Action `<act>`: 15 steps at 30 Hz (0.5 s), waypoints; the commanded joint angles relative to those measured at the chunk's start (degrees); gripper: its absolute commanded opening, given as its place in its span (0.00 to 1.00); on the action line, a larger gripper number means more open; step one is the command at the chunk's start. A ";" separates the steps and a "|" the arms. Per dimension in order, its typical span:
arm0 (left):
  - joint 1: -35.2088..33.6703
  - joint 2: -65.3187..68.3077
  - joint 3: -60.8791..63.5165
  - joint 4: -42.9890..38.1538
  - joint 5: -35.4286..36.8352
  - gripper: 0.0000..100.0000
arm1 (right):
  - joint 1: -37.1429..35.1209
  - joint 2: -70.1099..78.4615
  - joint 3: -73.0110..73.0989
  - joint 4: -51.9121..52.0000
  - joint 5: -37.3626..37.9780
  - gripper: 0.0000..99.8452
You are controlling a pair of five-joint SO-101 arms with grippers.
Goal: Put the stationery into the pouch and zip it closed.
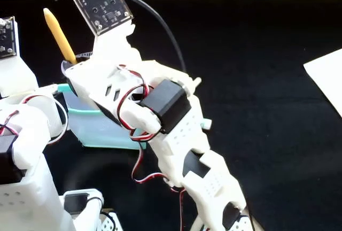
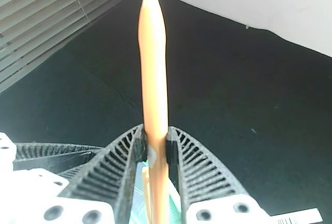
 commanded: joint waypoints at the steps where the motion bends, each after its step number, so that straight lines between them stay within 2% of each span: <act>1: 0.48 0.48 -0.31 0.00 0.26 0.01 | -1.71 -3.03 -6.02 0.57 0.53 0.02; 6: 0.48 0.48 -0.40 0.00 0.26 0.01 | -4.26 -3.21 -6.02 0.57 0.62 0.09; 15: 0.48 0.48 -0.40 -0.26 0.18 0.01 | -4.53 -3.30 -6.02 0.57 0.62 0.09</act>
